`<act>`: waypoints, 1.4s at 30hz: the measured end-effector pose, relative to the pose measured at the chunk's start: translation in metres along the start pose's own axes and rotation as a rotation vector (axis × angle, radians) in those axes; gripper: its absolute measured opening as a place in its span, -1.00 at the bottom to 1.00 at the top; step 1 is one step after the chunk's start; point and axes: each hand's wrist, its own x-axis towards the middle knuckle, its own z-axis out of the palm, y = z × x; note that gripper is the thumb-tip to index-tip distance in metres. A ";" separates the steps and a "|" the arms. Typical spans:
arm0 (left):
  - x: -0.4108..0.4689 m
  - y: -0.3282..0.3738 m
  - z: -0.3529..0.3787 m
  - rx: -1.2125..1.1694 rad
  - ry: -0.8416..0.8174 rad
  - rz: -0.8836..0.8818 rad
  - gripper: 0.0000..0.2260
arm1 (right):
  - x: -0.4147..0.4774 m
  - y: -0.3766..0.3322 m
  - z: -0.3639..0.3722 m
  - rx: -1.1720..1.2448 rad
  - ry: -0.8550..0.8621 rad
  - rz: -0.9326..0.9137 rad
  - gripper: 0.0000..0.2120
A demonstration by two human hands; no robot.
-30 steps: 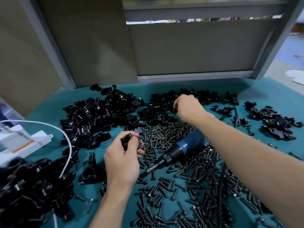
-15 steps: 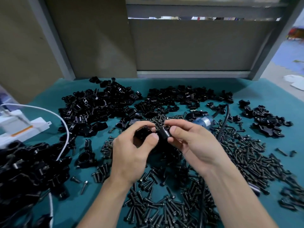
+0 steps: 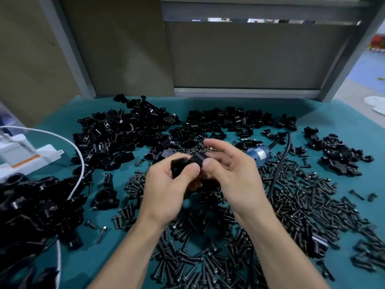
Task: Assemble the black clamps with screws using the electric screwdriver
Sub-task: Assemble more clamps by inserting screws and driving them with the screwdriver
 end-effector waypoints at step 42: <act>-0.012 0.019 0.004 0.420 -0.185 -0.072 -0.44 | -0.003 -0.006 -0.009 0.259 -0.162 0.041 -0.66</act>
